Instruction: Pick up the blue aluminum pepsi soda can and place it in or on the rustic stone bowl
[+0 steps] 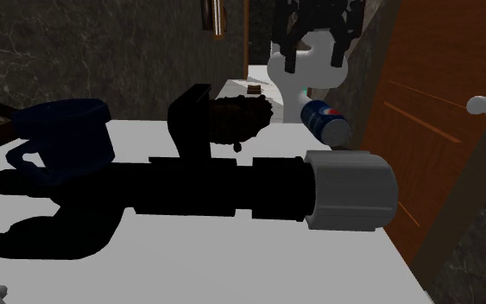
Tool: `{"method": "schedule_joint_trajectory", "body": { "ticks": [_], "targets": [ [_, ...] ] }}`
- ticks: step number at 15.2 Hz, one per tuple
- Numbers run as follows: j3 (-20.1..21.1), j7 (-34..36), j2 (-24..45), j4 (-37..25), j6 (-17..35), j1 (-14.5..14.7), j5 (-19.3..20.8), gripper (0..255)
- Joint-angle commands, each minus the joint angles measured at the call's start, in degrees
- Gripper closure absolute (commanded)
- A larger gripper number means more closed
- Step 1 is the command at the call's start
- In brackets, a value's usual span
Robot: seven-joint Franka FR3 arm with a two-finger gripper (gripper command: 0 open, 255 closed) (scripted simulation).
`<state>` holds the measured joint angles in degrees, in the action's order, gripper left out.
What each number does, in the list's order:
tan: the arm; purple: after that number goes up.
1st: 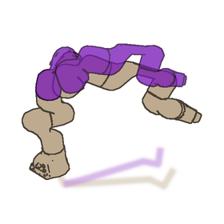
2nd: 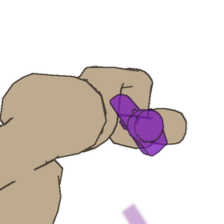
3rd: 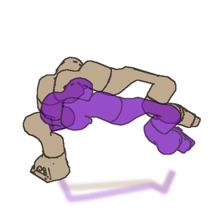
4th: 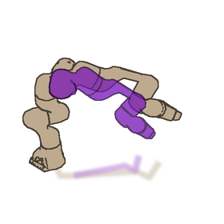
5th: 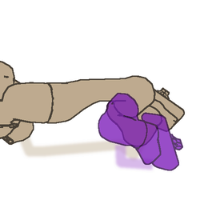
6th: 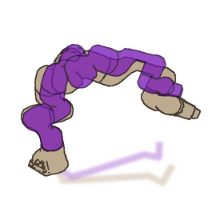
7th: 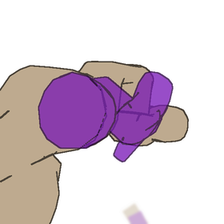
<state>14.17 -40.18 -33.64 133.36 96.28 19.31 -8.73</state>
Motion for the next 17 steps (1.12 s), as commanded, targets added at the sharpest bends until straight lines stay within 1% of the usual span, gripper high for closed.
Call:
{"method": "schedule_joint_trajectory", "body": {
  "ticks": [1, 5, 6, 13, 17],
  "targets": [
    [0.2, 0.4, -3.1, 5.4, 2.3, 0.8, -1.4, 0],
    [1.3, 1.5, -8.3, 14.7, 6.7, 2.7, -4.5, 0],
    [1.5, 1.7, -8.9, 15.8, 7.2, 2.9, -4.9, 0],
    [2.7, 1.5, -8.1, 20.7, 12.8, 3.5, -6.0, 0],
    [2.8, 1.5, -8.0, 21.1, 13.3, 3.5, -6.1, 0]
  ]
}}
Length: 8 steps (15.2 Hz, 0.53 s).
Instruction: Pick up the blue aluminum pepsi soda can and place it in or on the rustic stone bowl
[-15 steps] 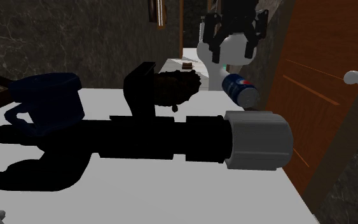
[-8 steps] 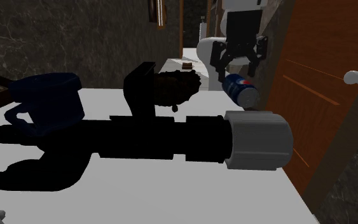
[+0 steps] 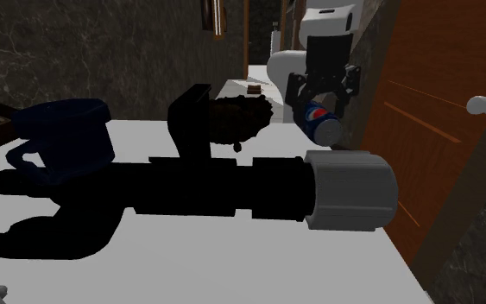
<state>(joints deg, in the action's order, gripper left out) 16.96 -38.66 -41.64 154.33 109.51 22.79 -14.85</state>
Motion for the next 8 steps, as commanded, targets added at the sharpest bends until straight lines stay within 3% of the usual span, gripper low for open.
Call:
{"method": "schedule_joint_trajectory", "body": {
  "ticks": [1, 4, 5, 8],
  "targets": [
    [0.0, 0.0, 0.0, 0.1, 0.1, 0.0, 0.0, 0],
    [0.0, 0.0, 0.0, 0.1, 0.1, 0.0, 0.0, 0],
    [0.0, 0.0, 0.0, 0.1, 0.1, 0.0, 0.0, 255],
    [0.0, 0.0, 0.0, 0.1, 0.1, 0.0, 0.0, 255]
  ]
}}
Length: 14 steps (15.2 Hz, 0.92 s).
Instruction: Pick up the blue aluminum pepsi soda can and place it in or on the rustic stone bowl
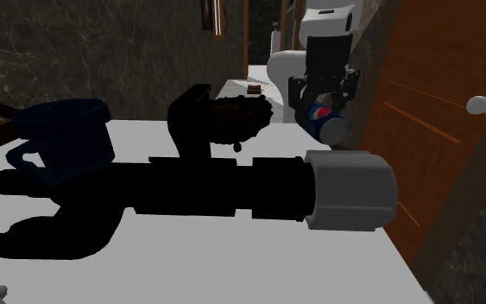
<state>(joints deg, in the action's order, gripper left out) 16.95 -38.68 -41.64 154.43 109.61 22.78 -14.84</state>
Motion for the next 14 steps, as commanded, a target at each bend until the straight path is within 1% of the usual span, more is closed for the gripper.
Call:
{"method": "schedule_joint_trajectory", "body": {
  "ticks": [1, 6, 14],
  "targets": [
    [0.0, 0.0, 0.0, 0.0, 0.0, 0.0, 0.0, 255],
    [0.0, 0.0, 0.0, 0.0, 0.0, 0.0, 0.0, 255],
    [-1.2, 0.4, -1.5, -5.3, -6.7, -0.4, 1.1, 255]
  ]
}}
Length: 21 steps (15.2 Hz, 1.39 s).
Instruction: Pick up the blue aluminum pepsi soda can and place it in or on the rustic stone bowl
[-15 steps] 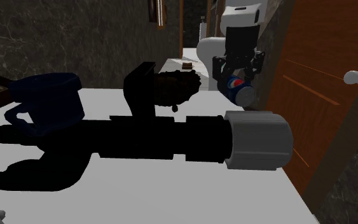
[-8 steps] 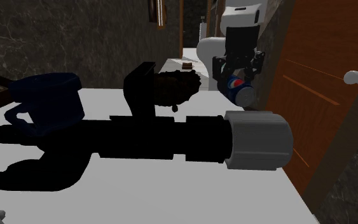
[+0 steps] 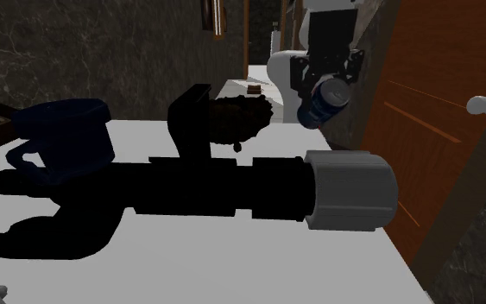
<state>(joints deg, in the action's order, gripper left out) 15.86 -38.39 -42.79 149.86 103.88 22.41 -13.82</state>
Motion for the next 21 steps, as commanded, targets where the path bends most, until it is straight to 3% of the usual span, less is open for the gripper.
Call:
{"method": "schedule_joint_trajectory", "body": {
  "ticks": [1, 21],
  "targets": [
    [-0.3, 0.2, -0.4, -1.4, -1.8, 0.0, 0.2, 255],
    [-2.6, 1.3, 0.6, -17.3, -16.7, -0.9, 2.4, 255]
  ]
}}
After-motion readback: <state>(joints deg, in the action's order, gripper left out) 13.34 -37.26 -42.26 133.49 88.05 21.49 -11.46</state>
